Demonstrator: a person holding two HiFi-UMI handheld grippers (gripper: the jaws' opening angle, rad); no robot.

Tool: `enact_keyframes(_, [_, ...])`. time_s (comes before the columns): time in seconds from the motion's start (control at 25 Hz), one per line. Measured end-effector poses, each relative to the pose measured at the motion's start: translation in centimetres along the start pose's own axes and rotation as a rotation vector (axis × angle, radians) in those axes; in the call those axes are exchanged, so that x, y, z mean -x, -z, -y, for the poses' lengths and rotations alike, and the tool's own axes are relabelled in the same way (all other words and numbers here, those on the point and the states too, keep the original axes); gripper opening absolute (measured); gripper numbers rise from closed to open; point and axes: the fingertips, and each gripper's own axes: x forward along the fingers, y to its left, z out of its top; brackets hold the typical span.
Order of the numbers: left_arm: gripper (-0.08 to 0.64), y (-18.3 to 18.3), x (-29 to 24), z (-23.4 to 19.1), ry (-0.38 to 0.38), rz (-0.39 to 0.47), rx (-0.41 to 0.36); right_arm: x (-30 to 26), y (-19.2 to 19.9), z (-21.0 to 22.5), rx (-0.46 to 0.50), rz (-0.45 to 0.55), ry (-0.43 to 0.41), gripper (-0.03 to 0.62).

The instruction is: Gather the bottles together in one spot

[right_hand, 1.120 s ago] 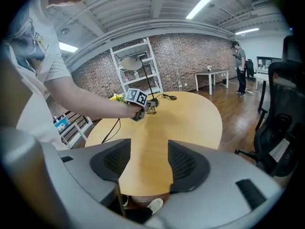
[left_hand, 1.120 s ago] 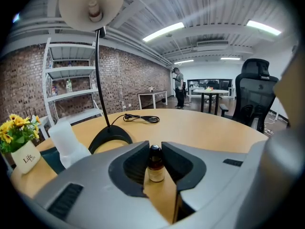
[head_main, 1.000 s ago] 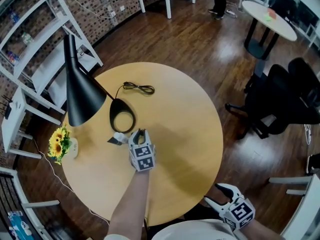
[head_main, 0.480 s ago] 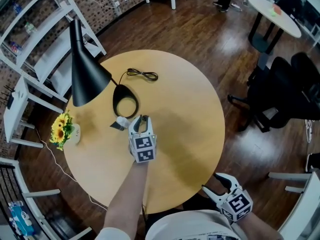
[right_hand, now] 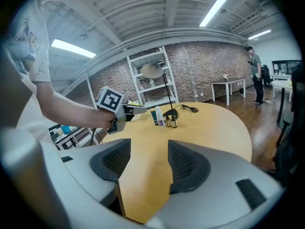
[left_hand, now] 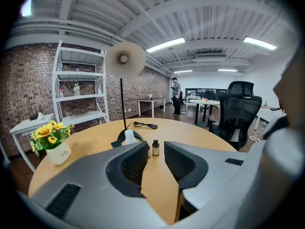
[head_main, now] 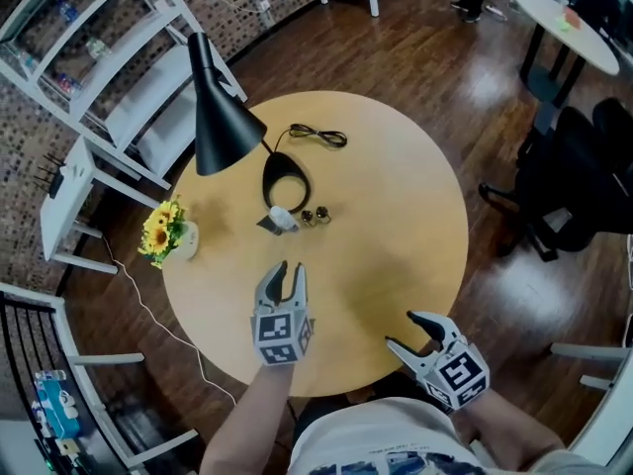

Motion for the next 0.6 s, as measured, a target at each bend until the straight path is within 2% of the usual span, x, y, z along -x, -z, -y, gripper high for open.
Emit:
enact_keyframes(0.16, [0.110, 2.2, 6.1, -2.4, -0.022, -0.024, 0.068, -1.6, -0.4, -2.5, 0.036, 0.012, -0.040, 0.270])
enact_keyframes(0.32, [0.110, 4.4, 12.1, -5.5, -0.051, -0.018, 0.174, -1.1, -0.5, -5.8, 0.068, 0.016, -0.020, 0.270])
enact_keyframes(0.44, [0.110, 5.6, 16.2, -6.0, -0.015, -0.011, 0.208, 0.5, -0.2, -8.2, 0.073, 0.017, 0.035, 0.270])
enact_keyframes(0.6, [0.110, 7.2, 22.3, -6.1, 0.065, -0.006, 0.183, 2.4, 0.5, -12.3, 0.064, 0.028, 0.142, 0.270])
